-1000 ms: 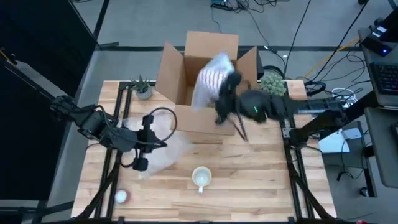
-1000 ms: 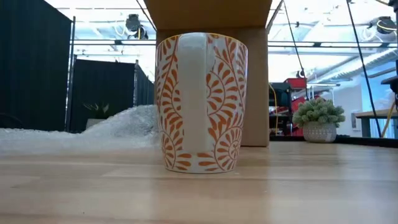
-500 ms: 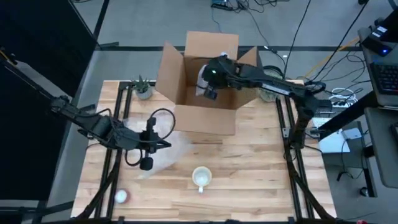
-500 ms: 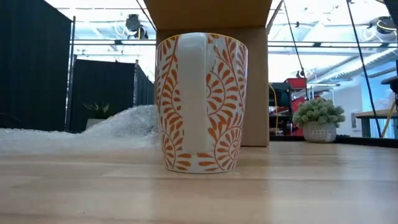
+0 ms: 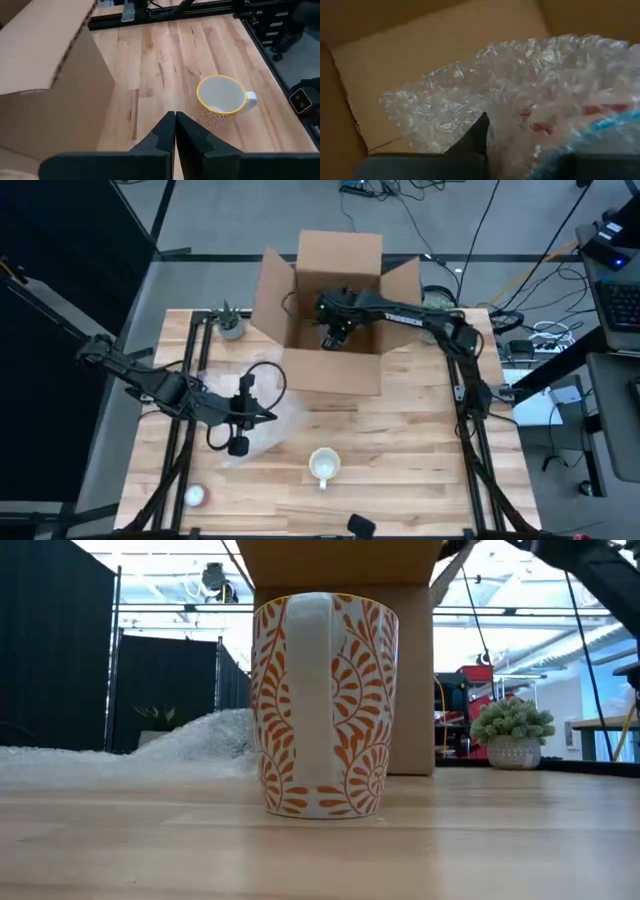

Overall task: Wrap mug
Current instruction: Put the red wrapped cup into the box, then move the cup to the middle right, then wrap the orange cup with the bubble wrap

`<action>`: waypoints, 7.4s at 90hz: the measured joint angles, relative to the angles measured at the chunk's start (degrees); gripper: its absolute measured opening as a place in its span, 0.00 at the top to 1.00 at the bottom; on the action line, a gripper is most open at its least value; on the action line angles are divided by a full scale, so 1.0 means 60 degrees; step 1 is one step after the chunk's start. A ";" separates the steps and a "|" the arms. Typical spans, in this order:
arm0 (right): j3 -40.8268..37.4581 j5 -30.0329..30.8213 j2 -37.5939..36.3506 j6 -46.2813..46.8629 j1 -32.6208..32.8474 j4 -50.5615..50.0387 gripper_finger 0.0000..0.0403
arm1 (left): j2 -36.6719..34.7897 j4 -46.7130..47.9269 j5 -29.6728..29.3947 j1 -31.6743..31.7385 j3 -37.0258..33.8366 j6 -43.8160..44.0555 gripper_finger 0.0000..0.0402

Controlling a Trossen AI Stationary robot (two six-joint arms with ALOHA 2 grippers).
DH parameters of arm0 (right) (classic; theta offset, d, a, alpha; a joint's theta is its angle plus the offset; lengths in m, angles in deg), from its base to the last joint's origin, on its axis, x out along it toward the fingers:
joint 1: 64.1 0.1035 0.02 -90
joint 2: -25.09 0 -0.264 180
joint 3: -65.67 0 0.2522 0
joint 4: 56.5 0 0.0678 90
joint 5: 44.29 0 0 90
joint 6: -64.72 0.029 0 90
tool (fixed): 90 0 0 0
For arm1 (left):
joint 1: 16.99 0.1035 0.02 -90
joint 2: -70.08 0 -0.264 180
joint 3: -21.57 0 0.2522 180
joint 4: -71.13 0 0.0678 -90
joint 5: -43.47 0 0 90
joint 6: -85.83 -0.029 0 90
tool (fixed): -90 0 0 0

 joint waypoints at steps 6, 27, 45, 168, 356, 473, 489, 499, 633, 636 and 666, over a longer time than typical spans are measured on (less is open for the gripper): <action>0.0000 -0.0334 0.0277 0.0040 -0.0034 0.0017 0.91 | 0.0000 -0.0001 0.0001 0.0000 0.0000 -0.0002 1.00; 0.0024 -0.0707 0.0954 0.0128 -0.0063 0.0178 0.81 | 0.0000 -0.0002 0.0001 0.0000 0.0000 0.0006 1.00; -0.0004 -0.0895 0.0630 0.0372 -0.0258 -0.0005 0.62 | 0.0004 0.0011 0.0003 0.0000 0.0000 0.0138 1.00; -0.4992 0.0879 -0.5757 0.2993 0.8866 0.3647 0.35 | 0.0098 0.2559 0.0285 -0.0477 0.0000 0.3704 0.73; -0.8061 0.0590 -0.6164 0.8624 0.8663 -0.1769 1.00 | 0.0106 -0.0084 -0.0218 -0.0532 -0.3446 0.4692 0.73; -0.6579 0.1828 -0.9262 0.8881 0.8416 -0.1564 0.43 | -0.0015 0.2729 -0.0981 0.0638 -0.2958 0.6103 0.73; -0.7374 0.3540 -0.8990 0.7815 0.9407 0.1776 0.43 | -0.0018 0.3262 -0.0779 0.2195 -0.3147 0.5847 0.72; -0.8264 0.4037 -0.8477 0.7343 0.9776 0.4194 0.43 | 0.0017 0.3090 -0.0098 0.3463 -0.3335 0.5058 0.67; -0.9380 0.4993 -0.3461 0.4397 1.0535 1.4128 0.43 | 0.1629 0.0286 0.1823 0.6368 -0.4991 0.3147 0.53; -0.9380 0.4992 -0.3461 0.4397 1.0535 1.4099 0.43 | 0.1752 0.0187 0.1888 0.6356 -0.4986 0.3111 0.54; -0.9380 0.4996 -0.3461 0.4621 1.0535 1.3876 0.43 | 0.1801 0.0552 0.2186 0.5866 -0.4531 0.3104 0.97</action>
